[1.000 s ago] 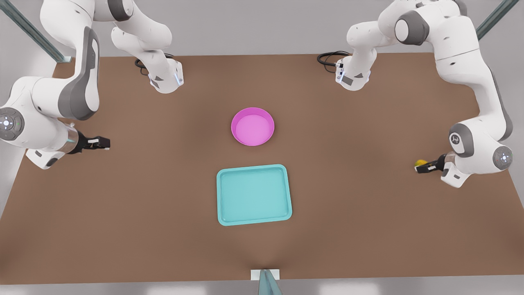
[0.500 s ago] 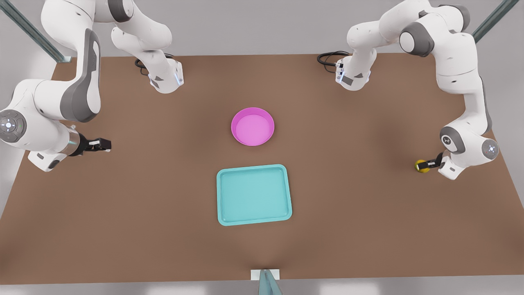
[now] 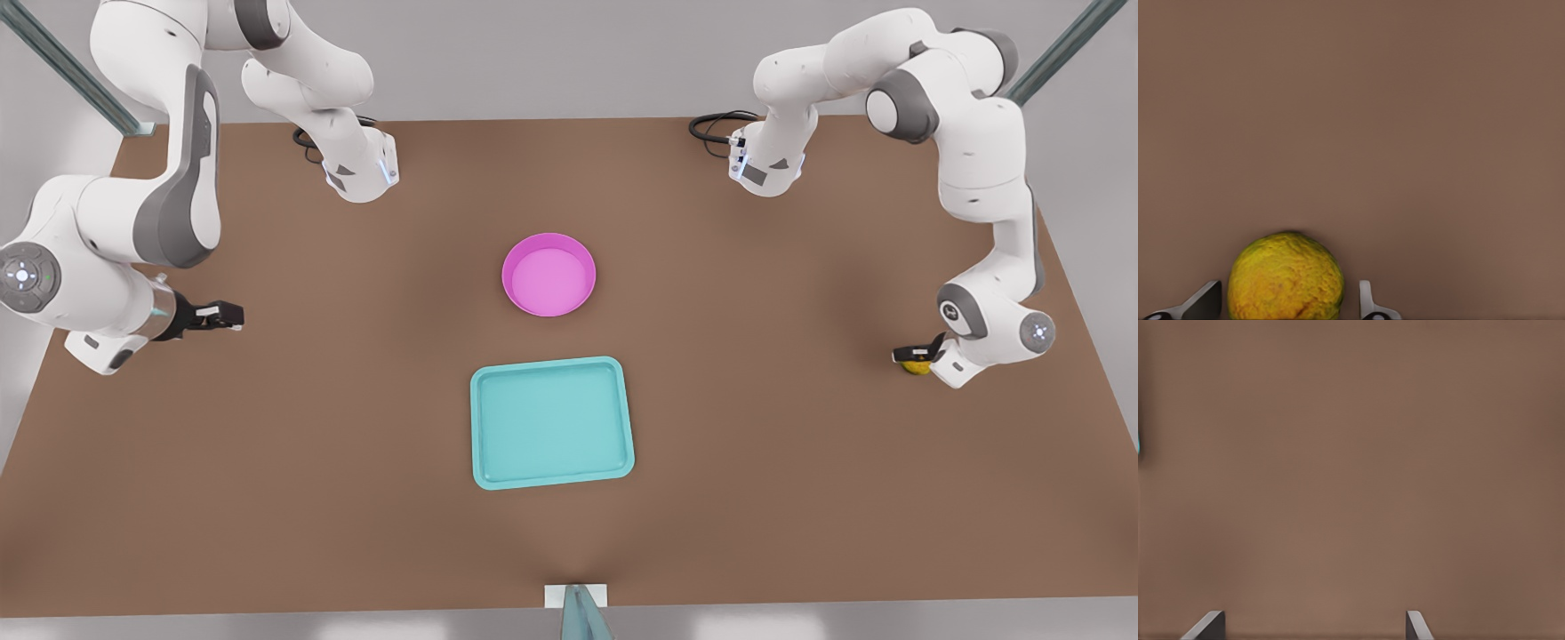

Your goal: Place the orange on the plate with the left arm and the plate on the tray with the right arm

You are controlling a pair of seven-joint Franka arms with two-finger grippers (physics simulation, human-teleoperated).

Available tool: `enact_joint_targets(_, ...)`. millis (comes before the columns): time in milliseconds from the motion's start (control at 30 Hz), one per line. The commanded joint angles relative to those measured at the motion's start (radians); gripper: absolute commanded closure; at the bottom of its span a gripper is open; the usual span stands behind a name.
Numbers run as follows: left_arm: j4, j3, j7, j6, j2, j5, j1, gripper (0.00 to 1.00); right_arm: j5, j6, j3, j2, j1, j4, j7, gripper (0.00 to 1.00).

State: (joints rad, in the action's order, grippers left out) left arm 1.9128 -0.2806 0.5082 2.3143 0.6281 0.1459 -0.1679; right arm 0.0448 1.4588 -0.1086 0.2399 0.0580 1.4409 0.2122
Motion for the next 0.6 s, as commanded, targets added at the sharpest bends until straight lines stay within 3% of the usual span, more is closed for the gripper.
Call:
enact_joint_targets(0,-0.001,0.0,0.101,0.022,0.004,0.0,-0.001,0.0,-0.002,0.0,0.0,-0.001,0.0,0.0,0.009,0.0)
enact_joint_targets(100,-0.001,0.0,0.096,0.034,0.005,0.006,-0.001,0.0,-0.002,0.0,0.0,0.001,-0.001,0.0,0.009,0.0)
enact_joint_targets(133,-0.005,0.0,0.095,0.034,0.004,0.008,-0.001,0.24,-0.002,0.0,0.0,-0.001,-0.001,0.0,0.009,0.0)
enact_joint_targets(167,-0.005,0.0,0.093,0.034,0.004,0.008,0.001,0.28,-0.002,0.0,0.0,-0.001,-0.003,0.0,0.01,0.0)
enact_joint_targets(367,0.002,0.004,0.003,-0.027,-0.056,0.009,0.014,0.32,-0.002,0.0,0.0,0.001,-0.003,0.0,0.012,0.0)
enact_joint_targets(433,0.002,0.006,-0.186,-0.151,-0.172,0.008,0.189,0.32,-0.002,0.0,0.0,0.001,-0.003,0.0,0.012,0.0)
enact_joint_targets(567,-0.063,0.015,-0.612,-0.217,-0.188,0.009,0.608,0.32,-0.002,0.0,0.0,0.001,-0.004,-0.002,0.018,0.0)
